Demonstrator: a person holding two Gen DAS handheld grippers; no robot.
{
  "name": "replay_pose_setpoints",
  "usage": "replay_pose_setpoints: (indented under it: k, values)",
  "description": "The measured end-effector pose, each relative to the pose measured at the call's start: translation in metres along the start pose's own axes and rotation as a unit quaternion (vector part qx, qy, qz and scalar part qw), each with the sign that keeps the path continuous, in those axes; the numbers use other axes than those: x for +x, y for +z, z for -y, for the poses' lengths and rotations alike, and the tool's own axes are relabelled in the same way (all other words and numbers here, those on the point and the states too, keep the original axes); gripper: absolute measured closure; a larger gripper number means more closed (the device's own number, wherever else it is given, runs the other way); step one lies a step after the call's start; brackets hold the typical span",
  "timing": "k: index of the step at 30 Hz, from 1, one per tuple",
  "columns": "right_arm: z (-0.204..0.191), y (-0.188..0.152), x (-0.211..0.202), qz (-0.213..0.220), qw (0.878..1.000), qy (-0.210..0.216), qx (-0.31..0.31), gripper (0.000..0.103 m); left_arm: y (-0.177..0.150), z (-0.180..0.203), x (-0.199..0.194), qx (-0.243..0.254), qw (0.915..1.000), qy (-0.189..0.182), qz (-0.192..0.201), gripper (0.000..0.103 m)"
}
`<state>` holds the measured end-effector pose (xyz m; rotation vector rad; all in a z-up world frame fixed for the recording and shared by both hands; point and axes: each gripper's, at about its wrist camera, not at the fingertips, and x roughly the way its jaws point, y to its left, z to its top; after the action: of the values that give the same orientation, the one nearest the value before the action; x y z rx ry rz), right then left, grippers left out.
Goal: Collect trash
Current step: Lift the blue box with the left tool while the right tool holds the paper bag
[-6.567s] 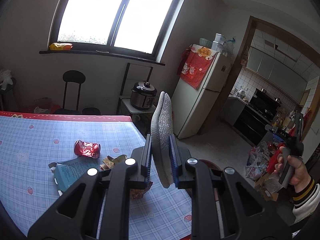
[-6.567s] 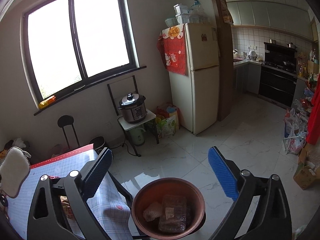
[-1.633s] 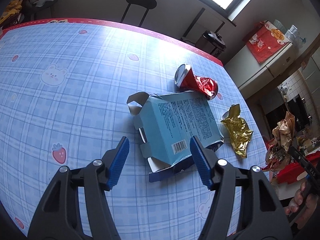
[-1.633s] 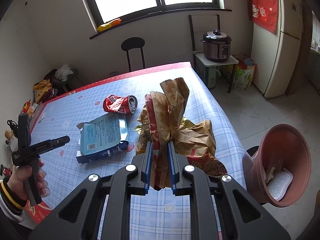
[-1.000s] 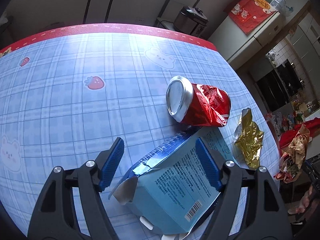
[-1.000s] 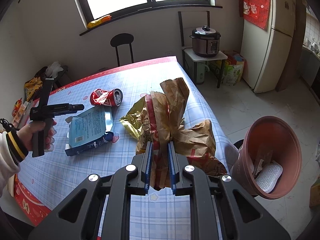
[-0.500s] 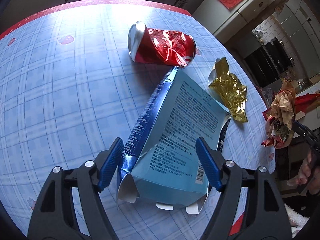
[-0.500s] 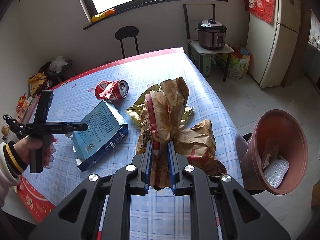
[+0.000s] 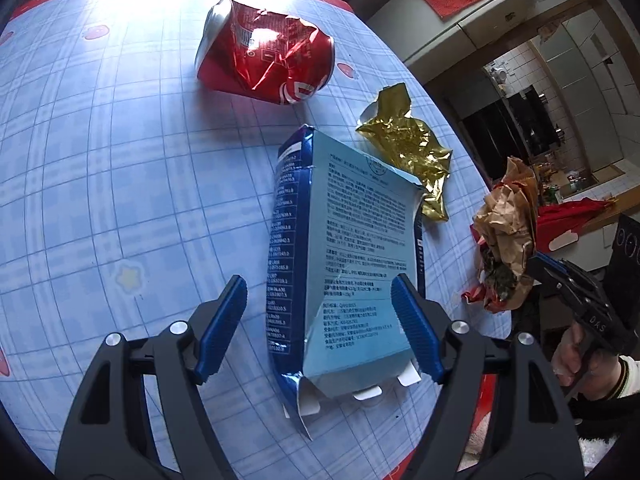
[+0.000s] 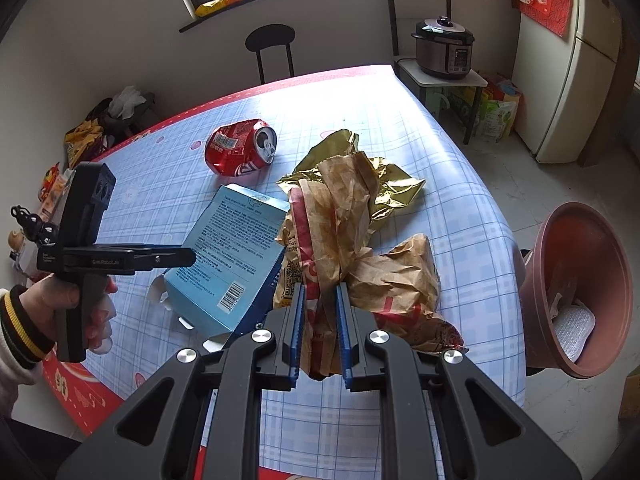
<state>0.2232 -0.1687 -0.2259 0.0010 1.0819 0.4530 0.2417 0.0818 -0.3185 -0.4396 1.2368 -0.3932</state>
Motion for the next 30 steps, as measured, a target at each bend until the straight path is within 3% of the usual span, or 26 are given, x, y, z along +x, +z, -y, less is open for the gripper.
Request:
replay_pose_setpoints:
  k: [7,16,21,26,27,30]
  values:
    - [-0.010,-0.004,0.013,-0.020,1.000,0.005,-0.002,0.087,0.015,-0.001,0.007,0.005,1.0000,0.006,0.005,0.029]
    - [-0.014,-0.010,0.026,-0.047,0.998,0.028,0.007,0.087,-0.001,0.013,0.018,-0.013,0.9978,-0.059,-0.028,0.029]
    - [-0.010,-0.011,0.026,-0.047,0.998,0.033,0.011,0.087,-0.001,0.023,0.007,-0.039,0.9906,-0.131,-0.014,0.036]
    - [-0.001,-0.012,0.023,-0.040,0.998,0.039,0.030,0.087,-0.003,0.042,0.008,-0.027,0.9883,-0.149,-0.019,0.037]
    - [0.000,-0.014,0.023,-0.040,0.998,0.042,0.034,0.087,-0.004,0.045,0.010,-0.021,0.9895,-0.141,-0.023,0.038]
    - [0.001,-0.015,0.021,-0.036,0.998,0.044,0.035,0.087,-0.008,0.048,0.022,-0.026,0.9913,-0.123,-0.038,0.057]
